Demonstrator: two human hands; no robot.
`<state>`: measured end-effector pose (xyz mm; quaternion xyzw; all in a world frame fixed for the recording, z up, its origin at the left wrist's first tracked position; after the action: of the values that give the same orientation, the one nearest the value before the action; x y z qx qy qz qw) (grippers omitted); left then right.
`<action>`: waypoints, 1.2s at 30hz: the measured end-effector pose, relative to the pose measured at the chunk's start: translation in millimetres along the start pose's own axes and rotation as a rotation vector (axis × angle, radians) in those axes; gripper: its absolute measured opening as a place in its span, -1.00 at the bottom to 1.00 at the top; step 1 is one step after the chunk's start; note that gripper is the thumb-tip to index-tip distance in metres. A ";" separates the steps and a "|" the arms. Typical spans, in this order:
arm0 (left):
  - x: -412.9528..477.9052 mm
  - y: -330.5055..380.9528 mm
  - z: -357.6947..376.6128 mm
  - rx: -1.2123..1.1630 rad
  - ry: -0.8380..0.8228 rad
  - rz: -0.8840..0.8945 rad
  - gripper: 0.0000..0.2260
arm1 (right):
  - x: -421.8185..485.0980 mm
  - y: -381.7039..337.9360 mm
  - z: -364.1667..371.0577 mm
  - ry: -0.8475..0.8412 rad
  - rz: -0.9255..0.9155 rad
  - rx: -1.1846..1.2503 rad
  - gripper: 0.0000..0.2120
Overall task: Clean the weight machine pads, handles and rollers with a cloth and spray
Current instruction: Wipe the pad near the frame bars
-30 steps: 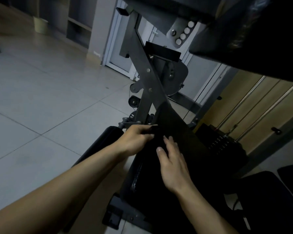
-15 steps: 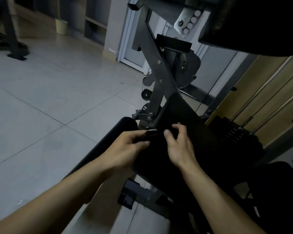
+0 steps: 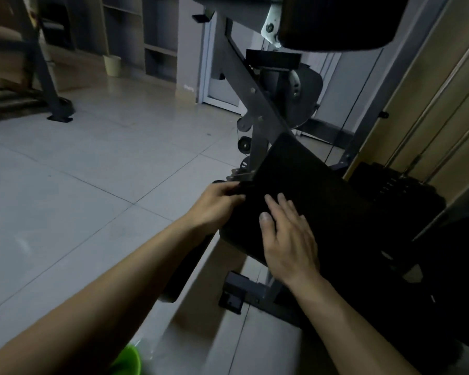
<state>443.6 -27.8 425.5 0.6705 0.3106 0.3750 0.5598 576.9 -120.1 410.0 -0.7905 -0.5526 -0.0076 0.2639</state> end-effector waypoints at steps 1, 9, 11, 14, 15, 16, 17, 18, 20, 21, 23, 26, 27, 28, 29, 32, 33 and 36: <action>-21.0 1.8 -2.8 -0.021 0.004 0.000 -0.71 | 0.0 -0.3 0.8 -0.001 -0.004 0.003 -0.39; -21.7 14.2 -0.4 0.031 0.045 -0.071 -0.78 | -1.5 -0.2 -1.5 0.010 -0.019 0.030 -0.42; -2.0 11.9 6.1 0.002 0.074 -0.128 -0.82 | -2.1 0.3 -1.7 0.013 -0.015 0.034 -0.46; -21.9 8.9 2.9 0.024 0.096 -0.056 -0.77 | -3.3 0.6 -2.3 0.016 -0.018 0.040 -0.48; -40.4 5.9 0.7 0.009 0.096 -0.049 -0.74 | -4.2 1.0 -2.7 0.017 -0.021 0.039 -0.48; -61.3 4.5 0.1 -0.008 0.084 -0.033 -0.71 | -5.9 1.5 -2.5 0.015 -0.021 0.042 -0.48; -80.2 3.3 -0.5 -0.005 0.079 -0.014 -0.67 | -7.7 1.8 -2.1 0.012 -0.022 0.047 -0.48; -89.1 0.3 -2.8 0.003 0.093 -0.003 -0.64 | -8.3 1.8 -2.3 0.011 -0.023 0.052 -0.48; -82.0 -2.9 -6.5 0.014 0.124 -0.016 -0.69 | -8.6 1.6 -2.5 0.006 -0.018 0.066 -0.48; -71.1 -1.8 -6.2 0.008 0.132 -0.032 -0.74 | -7.0 1.1 -2.7 0.006 -0.013 0.071 -0.49; -50.9 2.4 -4.2 -0.048 0.137 -0.065 -0.80 | -3.1 0.0 -2.2 0.008 -0.005 0.072 -0.49; -59.9 5.0 0.8 -0.070 0.180 -0.023 -0.75 | -5.3 0.0 -3.0 0.026 -0.006 0.058 -0.49; -72.6 2.8 2.2 -0.037 0.179 0.017 -0.69 | -6.5 0.4 -2.9 0.027 -0.009 0.051 -0.49; -87.7 -1.9 2.4 0.009 0.176 0.049 -0.63 | -7.4 0.8 -3.3 0.026 -0.009 0.045 -0.49; -101.7 -7.4 2.1 0.060 0.181 0.080 -0.57 | -6.6 2.6 -2.0 0.021 -0.010 0.044 -0.49; -135.4 -6.5 14.1 0.129 0.158 0.181 -0.48 | -9.0 1.3 -6.6 0.012 0.005 0.153 -0.52; -142.0 1.2 19.0 0.158 0.164 0.226 -0.44 | -13.1 -0.7 -17.3 0.056 0.012 0.273 -0.56; -146.2 24.7 22.3 0.237 0.249 0.333 -0.38 | -45.9 1.6 -57.9 0.268 0.055 0.723 -0.72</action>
<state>385.6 -166.0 425.0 0.7220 0.3042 0.5031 0.3648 576.6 -185.1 445.2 -0.6530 -0.4589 0.0914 0.5955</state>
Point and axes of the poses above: each hand's wrist, its own x-axis towards the middle knuckle, its own z-axis out of the palm, y = z × x, the point moved 10 cm from there along x, towards the middle knuckle, and after that the axes turned 4 degrees about z, right-handed, at the moved point
